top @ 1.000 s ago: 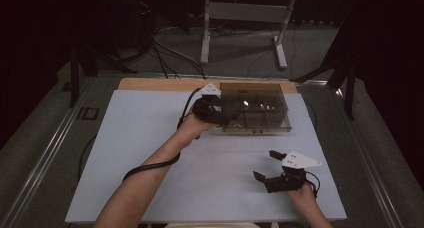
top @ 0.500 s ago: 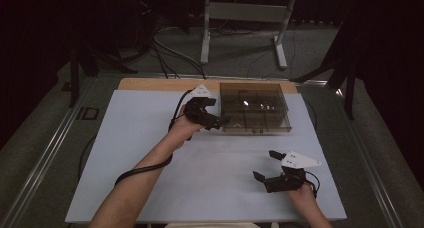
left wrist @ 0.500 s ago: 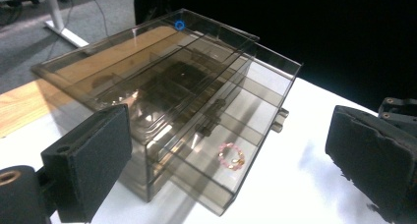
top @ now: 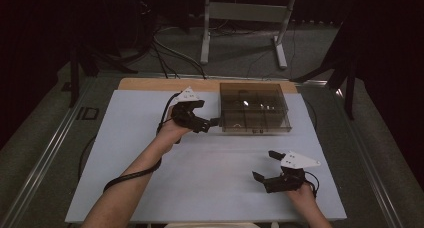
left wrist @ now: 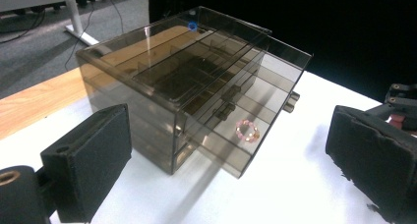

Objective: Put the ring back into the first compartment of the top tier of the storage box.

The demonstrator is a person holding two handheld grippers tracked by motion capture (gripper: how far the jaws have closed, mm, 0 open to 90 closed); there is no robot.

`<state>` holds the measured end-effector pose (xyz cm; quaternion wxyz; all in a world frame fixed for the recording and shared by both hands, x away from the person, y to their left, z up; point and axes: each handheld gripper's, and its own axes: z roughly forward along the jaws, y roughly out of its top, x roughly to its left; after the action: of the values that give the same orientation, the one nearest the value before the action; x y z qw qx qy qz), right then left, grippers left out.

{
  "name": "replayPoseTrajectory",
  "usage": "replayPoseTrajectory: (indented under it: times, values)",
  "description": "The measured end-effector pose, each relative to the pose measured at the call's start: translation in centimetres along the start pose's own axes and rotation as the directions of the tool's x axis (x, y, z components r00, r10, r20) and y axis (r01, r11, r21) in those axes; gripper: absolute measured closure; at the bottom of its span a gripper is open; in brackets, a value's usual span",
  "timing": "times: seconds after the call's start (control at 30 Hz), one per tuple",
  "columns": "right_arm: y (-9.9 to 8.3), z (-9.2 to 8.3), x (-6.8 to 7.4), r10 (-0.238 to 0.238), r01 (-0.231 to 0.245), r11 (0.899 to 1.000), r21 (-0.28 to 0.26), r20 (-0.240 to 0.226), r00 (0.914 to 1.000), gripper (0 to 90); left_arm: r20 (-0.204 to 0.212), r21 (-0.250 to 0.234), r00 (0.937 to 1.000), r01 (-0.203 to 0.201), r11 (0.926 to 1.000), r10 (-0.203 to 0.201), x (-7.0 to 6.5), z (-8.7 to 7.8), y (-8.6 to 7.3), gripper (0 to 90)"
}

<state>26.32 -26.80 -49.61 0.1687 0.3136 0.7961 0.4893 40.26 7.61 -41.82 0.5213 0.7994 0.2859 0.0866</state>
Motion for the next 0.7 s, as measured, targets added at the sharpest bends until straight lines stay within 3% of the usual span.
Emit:
replayPoseTrajectory:
  times: [0.7]
  values:
    - [0.0, 0.1, 0.1, 0.006, -0.006, 1.0, 0.006, 0.004, 1.0, 4.3, -0.075, -0.015, 0.9966, -0.034, 0.9993, 0.033, 0.4, -5.4, -3.7, 5.3]
